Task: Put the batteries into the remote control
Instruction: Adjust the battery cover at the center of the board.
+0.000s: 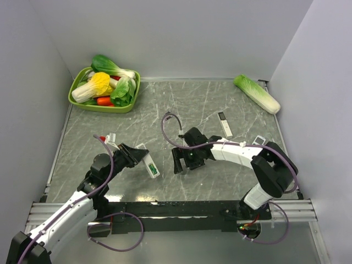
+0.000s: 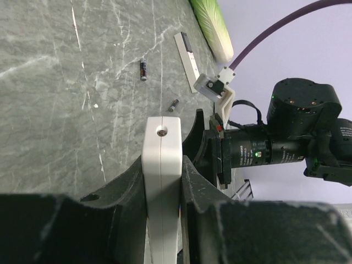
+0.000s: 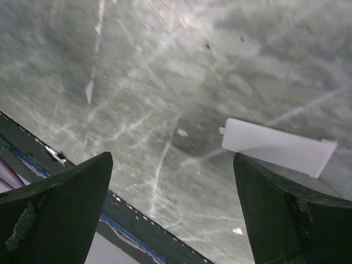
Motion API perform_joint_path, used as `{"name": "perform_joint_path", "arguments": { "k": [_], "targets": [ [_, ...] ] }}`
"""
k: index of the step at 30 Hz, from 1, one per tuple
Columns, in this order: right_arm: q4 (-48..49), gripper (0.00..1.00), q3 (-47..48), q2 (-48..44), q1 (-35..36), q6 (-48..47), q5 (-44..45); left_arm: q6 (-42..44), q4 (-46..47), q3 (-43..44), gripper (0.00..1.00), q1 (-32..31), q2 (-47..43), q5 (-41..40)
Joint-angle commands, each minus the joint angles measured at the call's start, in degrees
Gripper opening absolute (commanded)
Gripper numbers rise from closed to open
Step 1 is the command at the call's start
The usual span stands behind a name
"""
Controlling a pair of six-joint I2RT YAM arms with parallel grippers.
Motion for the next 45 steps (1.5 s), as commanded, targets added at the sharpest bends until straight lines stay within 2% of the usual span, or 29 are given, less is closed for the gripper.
{"name": "perform_joint_path", "arguments": {
  "k": [1, 7, 13, 14, 18, 19, 22, 27, 29, 37, 38, 45],
  "targets": [
    [2.6, 1.0, 4.1, 2.1, 0.5, -0.1, 1.8, 0.2, 1.0, 1.6, 0.02, -0.1, -0.9, -0.8],
    [0.8, 1.0, 6.1, -2.8, 0.4, -9.0, 0.3, 0.9, -0.6, 1.6, 0.02, -0.1, -2.4, -2.1],
    [-11.7, 0.99, 9.6, -5.6, 0.2, -28.9, 8.6, 1.3, -0.6, 1.6, 0.02, -0.1, -2.7, -2.3],
    [-13.0, 0.96, 9.6, -5.4, 0.2, -30.7, 10.6, 1.4, -0.5, 1.6, 0.02, -0.1, -2.6, -2.2],
    [-10.7, 0.94, 6.1, -5.7, 0.2, -42.5, 10.3, 1.3, 0.0, 1.6, 0.02, -0.1, -2.4, -1.8],
    [-10.7, 0.92, 5.2, -5.6, 0.1, -48.9, 9.5, 1.4, -0.2, 1.6, 0.02, -0.1, -2.4, -1.7],
    [-10.3, 0.89, 2.4, -5.0, 0.1, -58.0, 8.9, 1.9, -1.0, 1.9, 0.02, -0.1, -2.9, -1.8],
    [-10.6, 0.82, 2.4, -3.2, -0.2, -65.3, 3.9, 2.3, -2.4, 2.2, 0.02, -0.1, -4.5, -2.3],
    [-10.8, 0.77, 3.3, -1.6, -0.5, -66.4, 3.8, 2.6, -2.9, 2.3, 0.02, -0.1, -4.9, -2.7],
    [-12.4, 0.7, 7.0, 3.8, -1.1, -70.4, 4.8, 3.6, -3.8, 2.9, 0.02, -0.1, -5.0, -3.2],
    [-12.1, 0.67, 7.1, 3.9, -1.3, -70.6, 4.7, 3.7, -4.1, 3.0, 0.02, -0.1, -5.1, -3.4],
    [-10.9, 0.66, 7.9, 6.0, -1.6, -71.4, 4.6, 4.1, -3.6, 3.0, 0.01, -0.1, -4.3, -3.6]
  ]
}}
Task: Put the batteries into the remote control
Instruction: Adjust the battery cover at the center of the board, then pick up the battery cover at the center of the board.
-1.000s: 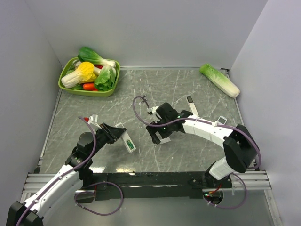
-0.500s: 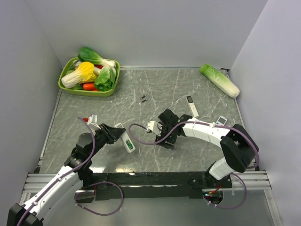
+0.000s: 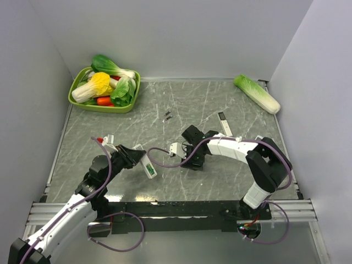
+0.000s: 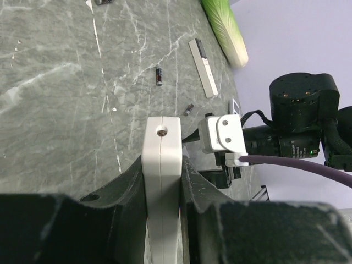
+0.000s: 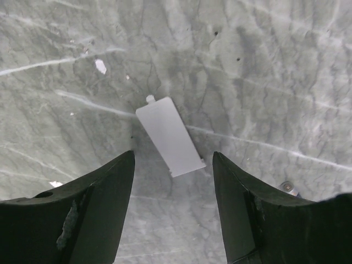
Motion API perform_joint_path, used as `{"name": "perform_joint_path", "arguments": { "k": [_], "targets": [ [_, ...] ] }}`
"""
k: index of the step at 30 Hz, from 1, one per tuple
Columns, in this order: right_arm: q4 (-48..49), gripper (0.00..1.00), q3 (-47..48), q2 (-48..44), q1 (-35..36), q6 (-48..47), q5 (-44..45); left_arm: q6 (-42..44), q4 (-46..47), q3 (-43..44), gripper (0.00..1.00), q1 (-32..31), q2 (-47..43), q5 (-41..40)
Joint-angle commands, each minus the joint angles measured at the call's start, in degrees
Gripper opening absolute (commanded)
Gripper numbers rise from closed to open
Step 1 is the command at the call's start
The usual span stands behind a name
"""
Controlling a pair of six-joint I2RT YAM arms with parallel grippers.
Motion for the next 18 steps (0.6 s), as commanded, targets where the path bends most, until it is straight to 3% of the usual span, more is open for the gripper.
{"name": "perform_joint_path", "arguments": {
  "k": [1, 5, 9, 11, 12, 18],
  "targets": [
    [0.9, 0.66, 2.6, 2.4, -0.4, -2.6, -0.4, 0.9, 2.2, 2.8, 0.01, -0.1, 0.4, -0.3],
    [1.0, 0.62, 2.7, 3.7, -0.6, -2.0, -1.4, 0.7, 2.7, 2.6, 0.02, -0.1, 0.9, -0.2],
    [0.0, 0.44, 2.7, 4.8, -0.6, -1.1, -1.6, 0.6, 2.9, 2.5, 0.02, -0.1, 1.1, -0.1],
    [-0.4, 0.43, 2.8, 5.0, -0.5, -0.2, -2.2, 0.4, 3.4, 2.2, 0.02, -0.1, 1.3, -0.1],
    [-0.5, 0.35, 2.8, 5.2, -0.6, 0.3, -2.3, 0.3, 3.6, 2.2, 0.02, -0.1, 1.4, 0.1],
    [-2.5, 0.35, 5.0, 5.9, -0.5, 7.8, -3.5, -0.1, 4.0, 2.2, 0.01, -0.1, 2.1, 0.6]
  ]
}}
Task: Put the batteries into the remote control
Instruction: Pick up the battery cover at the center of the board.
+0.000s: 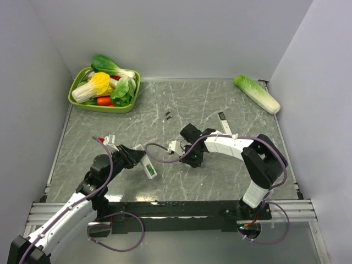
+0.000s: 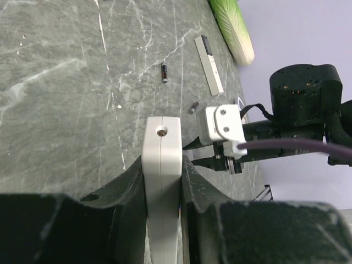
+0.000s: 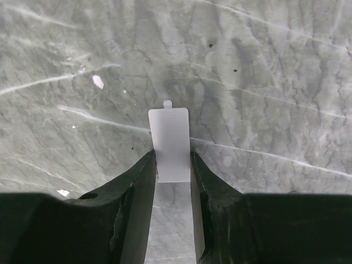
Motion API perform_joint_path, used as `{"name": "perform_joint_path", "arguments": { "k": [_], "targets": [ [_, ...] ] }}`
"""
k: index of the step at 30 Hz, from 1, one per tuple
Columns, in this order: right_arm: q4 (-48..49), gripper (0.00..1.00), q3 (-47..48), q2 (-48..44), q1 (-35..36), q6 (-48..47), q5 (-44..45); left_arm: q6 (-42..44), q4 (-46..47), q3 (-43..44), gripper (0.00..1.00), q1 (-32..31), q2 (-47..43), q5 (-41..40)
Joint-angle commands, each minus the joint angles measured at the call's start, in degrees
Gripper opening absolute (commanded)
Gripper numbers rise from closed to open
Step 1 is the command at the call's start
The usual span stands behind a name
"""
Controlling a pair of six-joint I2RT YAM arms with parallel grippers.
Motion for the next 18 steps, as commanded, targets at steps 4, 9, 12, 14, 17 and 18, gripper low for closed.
{"name": "perform_joint_path", "arguments": {
  "k": [4, 9, 12, 14, 17, 18],
  "targets": [
    [-1.9, 0.35, 5.3, 3.6, -0.2, 14.6, -0.9, -0.5, 3.7, 2.0, 0.02, -0.1, -0.1, 0.4],
    [-1.7, 0.34, 8.3, 6.1, -0.2, 29.3, 3.1, -1.1, 4.0, 1.8, 0.01, -0.1, 0.1, 0.5],
    [-0.7, 0.34, 9.7, 6.9, 0.1, 37.6, 6.7, -1.2, 4.1, 1.7, 0.02, -0.1, 0.1, 0.4],
    [0.0, 0.34, 10.0, 7.1, 0.7, 41.1, 8.3, -1.4, 4.1, 1.5, 0.01, -0.1, 0.2, 0.4],
    [0.5, 0.36, 10.4, 7.5, 1.9, 44.0, 11.3, -1.5, 4.3, 1.4, 0.01, -0.1, 0.2, 0.5],
    [0.7, 0.4, 10.2, 7.4, 2.2, 43.9, 11.3, -1.6, 4.2, 1.4, 0.02, -0.1, 0.2, 0.5]
  ]
}}
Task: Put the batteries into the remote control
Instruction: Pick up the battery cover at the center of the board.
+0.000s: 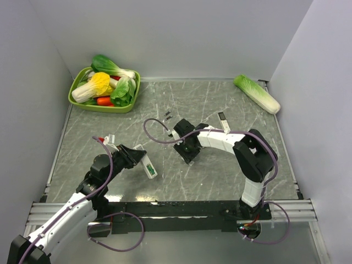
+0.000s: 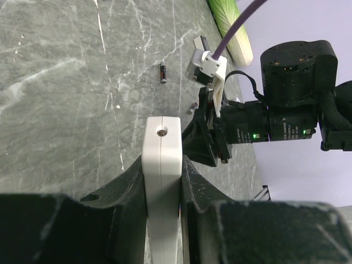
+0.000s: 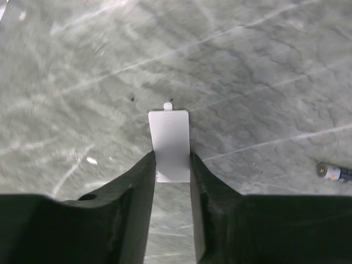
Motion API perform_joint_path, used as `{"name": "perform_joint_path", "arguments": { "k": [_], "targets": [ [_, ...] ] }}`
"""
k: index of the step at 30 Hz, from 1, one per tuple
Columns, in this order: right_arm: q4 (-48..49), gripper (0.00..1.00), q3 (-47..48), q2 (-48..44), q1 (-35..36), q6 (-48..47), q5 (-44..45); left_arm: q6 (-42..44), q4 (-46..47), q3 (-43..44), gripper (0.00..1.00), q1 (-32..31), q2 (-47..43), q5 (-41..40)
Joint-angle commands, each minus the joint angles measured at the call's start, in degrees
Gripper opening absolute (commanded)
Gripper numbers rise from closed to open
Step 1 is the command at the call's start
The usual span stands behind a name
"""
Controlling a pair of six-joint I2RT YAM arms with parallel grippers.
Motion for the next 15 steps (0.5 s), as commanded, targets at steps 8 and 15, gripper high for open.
{"name": "perform_joint_path", "arguments": {
  "k": [8, 15],
  "targets": [
    [-0.1, 0.53, -0.2, -1.3, 2.1, 5.6, 5.4, -1.3, 4.3, 0.9, 0.01, -0.1, -0.6, 0.4],
    [-1.1, 0.53, -1.8, -1.2, 2.1, 5.6, 5.9, -1.4, 4.9, 1.0, 0.01, -0.1, 0.1, 0.6]
  ]
}}
